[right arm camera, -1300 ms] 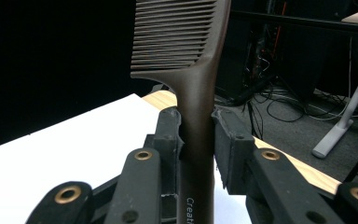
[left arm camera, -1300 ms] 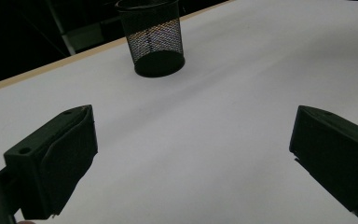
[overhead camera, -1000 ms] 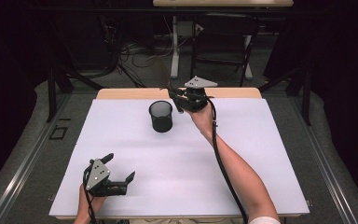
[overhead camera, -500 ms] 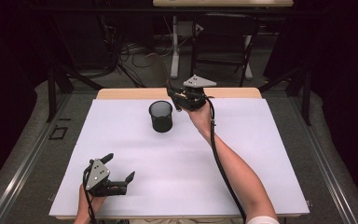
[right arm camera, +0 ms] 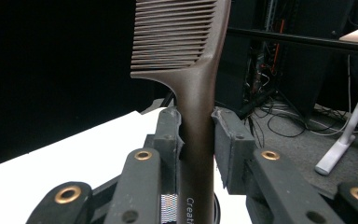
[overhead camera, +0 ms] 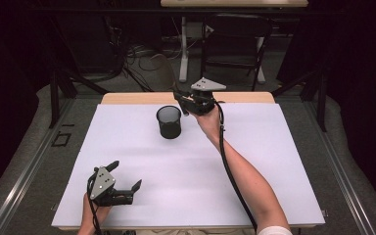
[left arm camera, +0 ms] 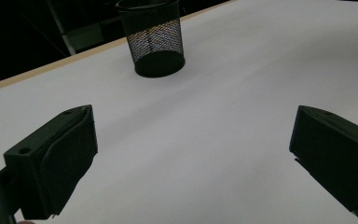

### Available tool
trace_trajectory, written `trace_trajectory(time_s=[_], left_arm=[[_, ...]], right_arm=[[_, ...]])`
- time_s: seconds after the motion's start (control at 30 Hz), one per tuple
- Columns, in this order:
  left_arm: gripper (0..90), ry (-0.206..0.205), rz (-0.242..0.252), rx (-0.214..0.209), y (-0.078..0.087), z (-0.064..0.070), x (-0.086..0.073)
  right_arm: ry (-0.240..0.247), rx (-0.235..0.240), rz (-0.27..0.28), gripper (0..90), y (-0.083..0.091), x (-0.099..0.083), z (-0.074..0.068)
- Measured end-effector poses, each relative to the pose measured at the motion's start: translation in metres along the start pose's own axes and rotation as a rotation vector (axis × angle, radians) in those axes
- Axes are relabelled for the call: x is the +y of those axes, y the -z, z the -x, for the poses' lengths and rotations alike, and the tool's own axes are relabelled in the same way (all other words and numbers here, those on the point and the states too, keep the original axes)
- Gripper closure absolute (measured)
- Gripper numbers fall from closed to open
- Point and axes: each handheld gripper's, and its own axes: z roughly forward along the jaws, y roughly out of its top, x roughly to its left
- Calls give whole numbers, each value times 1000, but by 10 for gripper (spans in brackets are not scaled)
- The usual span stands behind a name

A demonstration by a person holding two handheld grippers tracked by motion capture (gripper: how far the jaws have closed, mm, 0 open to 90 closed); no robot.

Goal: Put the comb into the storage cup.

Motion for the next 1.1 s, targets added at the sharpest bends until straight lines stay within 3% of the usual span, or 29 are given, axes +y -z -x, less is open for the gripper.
trace_trajectory(time_s=[0.8, 1.1], left_arm=[[9, 3, 5, 0, 1, 0, 0], [10, 8, 10, 0, 1, -1, 0]], right_arm=[[-13, 23, 47, 726, -14, -1, -4], [5, 21, 64, 727, -19, 0, -6]])
